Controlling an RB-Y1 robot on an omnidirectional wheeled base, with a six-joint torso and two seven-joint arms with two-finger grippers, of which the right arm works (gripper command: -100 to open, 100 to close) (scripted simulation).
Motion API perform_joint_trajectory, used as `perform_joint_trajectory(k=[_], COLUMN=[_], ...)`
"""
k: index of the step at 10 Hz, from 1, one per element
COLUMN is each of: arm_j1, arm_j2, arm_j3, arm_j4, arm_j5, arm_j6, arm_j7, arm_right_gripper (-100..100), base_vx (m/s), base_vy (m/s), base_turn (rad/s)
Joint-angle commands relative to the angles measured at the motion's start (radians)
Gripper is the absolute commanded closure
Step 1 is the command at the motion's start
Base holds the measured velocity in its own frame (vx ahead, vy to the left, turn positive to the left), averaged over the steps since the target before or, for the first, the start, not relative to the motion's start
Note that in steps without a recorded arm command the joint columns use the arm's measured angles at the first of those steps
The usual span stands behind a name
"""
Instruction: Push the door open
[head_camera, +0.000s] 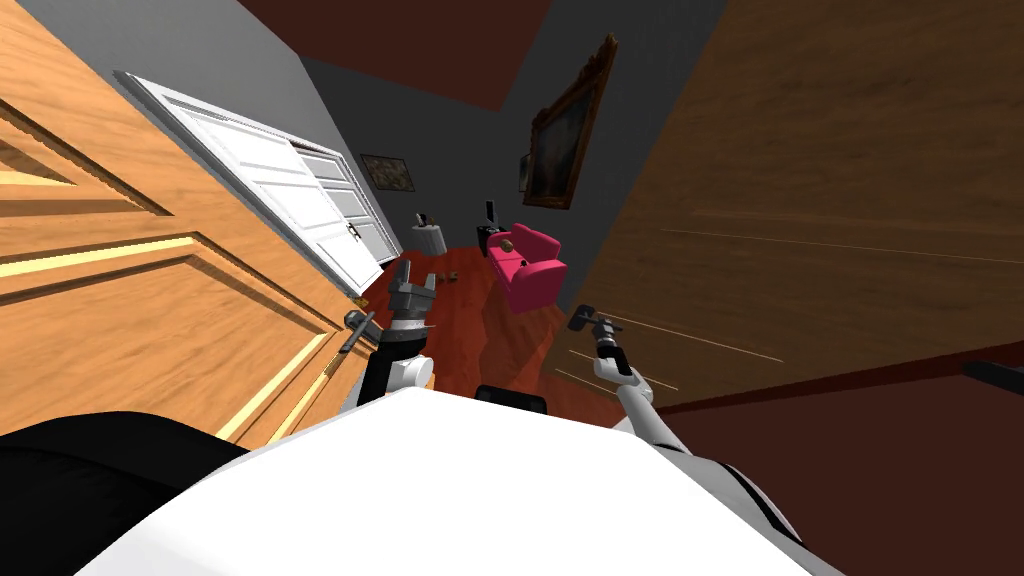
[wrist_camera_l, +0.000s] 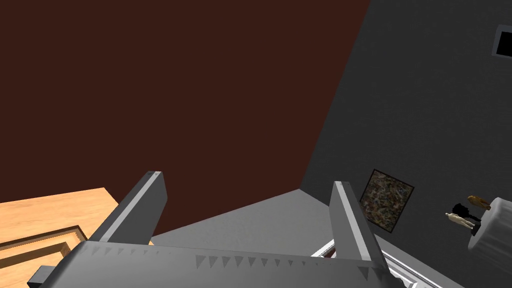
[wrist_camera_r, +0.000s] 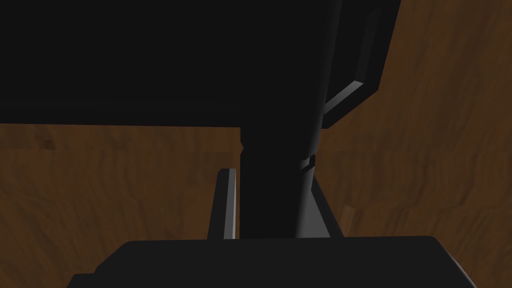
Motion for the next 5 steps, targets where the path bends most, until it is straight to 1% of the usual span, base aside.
perform_joint_trajectory(k=[1, 5], arm_j1=[0.002, -0.002], arm_j2=[-0.011, -0.014], arm_j3=[-0.03, -0.082], arm_j4=[-0.005, 0.02], arm_j5=[-0.005, -0.012], arm_j6=[0.005, 0.001], arm_j7=[0.009, 0.026], arm_right_gripper=[100, 100], base_vx=[0.208, 0.187], base_vy=[0.06, 0.087], base_turn=[-0.062, -0.067])
